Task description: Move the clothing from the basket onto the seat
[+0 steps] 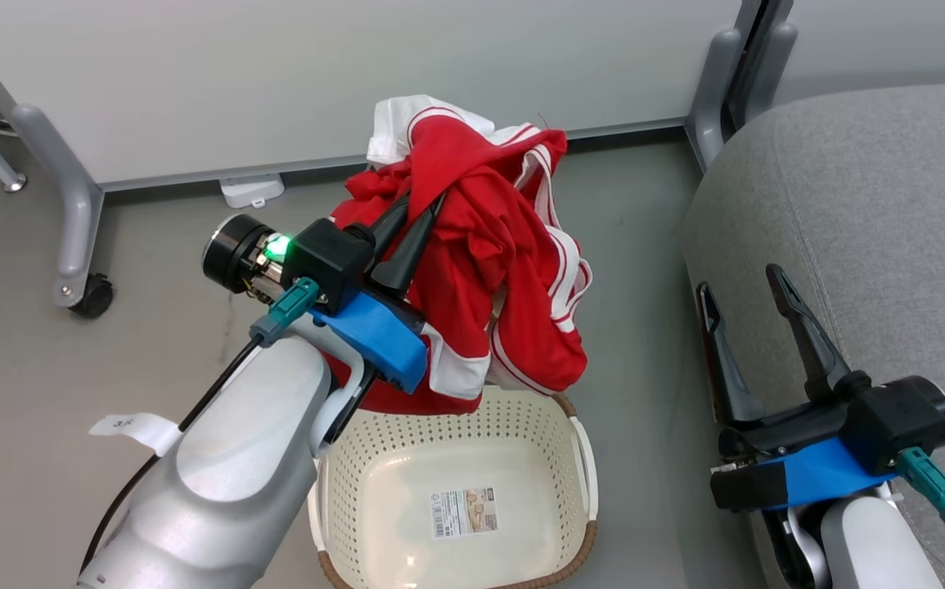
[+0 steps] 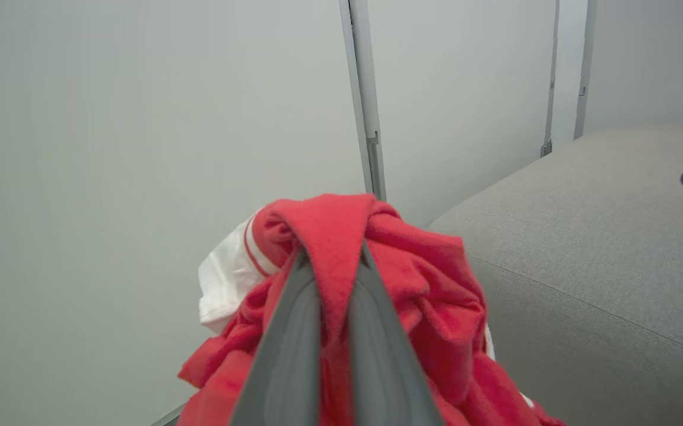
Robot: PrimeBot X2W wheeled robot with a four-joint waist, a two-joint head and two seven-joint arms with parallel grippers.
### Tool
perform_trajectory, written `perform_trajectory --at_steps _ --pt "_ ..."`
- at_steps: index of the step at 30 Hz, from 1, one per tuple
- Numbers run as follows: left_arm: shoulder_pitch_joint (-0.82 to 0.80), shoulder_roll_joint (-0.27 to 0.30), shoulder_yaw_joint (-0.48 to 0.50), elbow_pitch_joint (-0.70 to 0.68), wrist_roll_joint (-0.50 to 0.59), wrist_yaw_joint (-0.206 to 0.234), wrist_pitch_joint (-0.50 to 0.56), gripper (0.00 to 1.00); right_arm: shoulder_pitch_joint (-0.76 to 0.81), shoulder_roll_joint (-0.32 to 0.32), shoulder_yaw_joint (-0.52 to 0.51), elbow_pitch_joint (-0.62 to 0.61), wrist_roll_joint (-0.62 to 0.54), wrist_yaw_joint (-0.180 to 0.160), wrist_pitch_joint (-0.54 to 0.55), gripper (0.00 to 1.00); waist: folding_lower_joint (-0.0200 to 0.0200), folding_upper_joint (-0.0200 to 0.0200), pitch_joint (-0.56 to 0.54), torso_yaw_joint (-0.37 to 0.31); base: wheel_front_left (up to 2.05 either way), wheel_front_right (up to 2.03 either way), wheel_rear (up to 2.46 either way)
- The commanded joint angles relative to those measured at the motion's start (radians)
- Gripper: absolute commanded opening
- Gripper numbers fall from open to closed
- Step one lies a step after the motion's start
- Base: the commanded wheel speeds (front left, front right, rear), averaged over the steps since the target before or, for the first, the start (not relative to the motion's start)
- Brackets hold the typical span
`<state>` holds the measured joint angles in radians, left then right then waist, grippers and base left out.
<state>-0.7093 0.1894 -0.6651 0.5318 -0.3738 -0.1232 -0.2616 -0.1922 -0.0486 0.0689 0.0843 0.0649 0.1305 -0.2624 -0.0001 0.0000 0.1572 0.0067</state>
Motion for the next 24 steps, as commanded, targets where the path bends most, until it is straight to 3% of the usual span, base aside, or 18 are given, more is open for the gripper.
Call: perform_trajectory --at_steps 1,14,24 --pt "-0.013 0.0 0.004 -0.008 -0.004 -0.001 -0.005 0.0 0.016 -0.003 0.001 0.002 0.008 0.0 -0.004 1.0 0.0001 0.0 -0.009 0.001 0.0 0.0 0.0" --pt "-0.006 -0.004 -0.016 -0.019 -0.047 -0.007 -0.002 0.0 0.034 -0.003 0.011 -0.008 0.025 0.0 -0.004 1.0 0.0001 0.0 -0.047 0.013 0.0 0.0 0.0" --pt "-0.029 -0.004 -0.027 -0.023 -0.054 -0.007 -0.001 0.0 -0.057 -0.003 0.073 -0.032 0.017 0.0 -0.004 1.0 0.0001 0.0 -0.04 0.028 0.0 0.0 0.0"
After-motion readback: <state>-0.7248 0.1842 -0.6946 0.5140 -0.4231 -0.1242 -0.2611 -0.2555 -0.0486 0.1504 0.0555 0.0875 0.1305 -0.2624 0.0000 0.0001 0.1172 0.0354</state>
